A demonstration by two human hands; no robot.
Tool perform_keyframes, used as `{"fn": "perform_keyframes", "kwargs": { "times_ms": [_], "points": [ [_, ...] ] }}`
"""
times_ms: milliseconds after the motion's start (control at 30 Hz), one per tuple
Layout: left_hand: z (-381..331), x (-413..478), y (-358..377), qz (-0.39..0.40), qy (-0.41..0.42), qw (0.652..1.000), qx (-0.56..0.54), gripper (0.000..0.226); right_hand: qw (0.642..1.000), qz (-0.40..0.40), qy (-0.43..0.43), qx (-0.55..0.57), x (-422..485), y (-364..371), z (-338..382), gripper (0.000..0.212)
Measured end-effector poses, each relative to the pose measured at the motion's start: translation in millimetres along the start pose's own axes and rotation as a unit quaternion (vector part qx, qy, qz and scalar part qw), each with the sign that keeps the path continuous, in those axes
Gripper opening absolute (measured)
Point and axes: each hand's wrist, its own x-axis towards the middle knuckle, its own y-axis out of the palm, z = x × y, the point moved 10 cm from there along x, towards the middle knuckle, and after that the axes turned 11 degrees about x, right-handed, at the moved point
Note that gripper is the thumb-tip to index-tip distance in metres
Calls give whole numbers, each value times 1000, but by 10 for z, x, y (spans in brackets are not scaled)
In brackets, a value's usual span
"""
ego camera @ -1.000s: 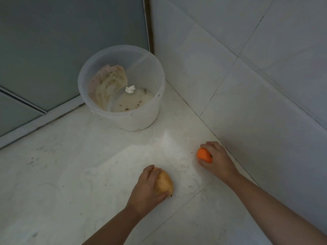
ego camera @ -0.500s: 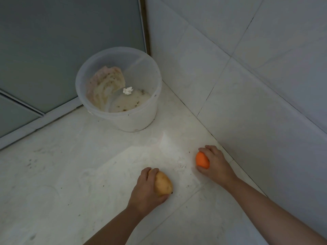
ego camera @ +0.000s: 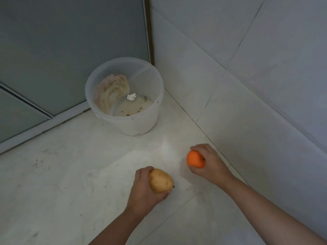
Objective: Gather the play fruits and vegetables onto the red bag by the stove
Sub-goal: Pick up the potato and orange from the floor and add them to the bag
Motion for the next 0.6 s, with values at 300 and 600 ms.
{"fn": "perform_keyframes", "kwargs": {
  "times_ms": [300, 600],
  "points": [
    [-291, -166, -1143, -115, 0, 992, -49, 80, 995, -20, -87, 40, 39, -165, 994, 54],
    [-1003, -574, -2319, -130, -38, 987, -91, 77, 991, -68, -89, 76, -137, -826, 2344, 49]
  ]
}}
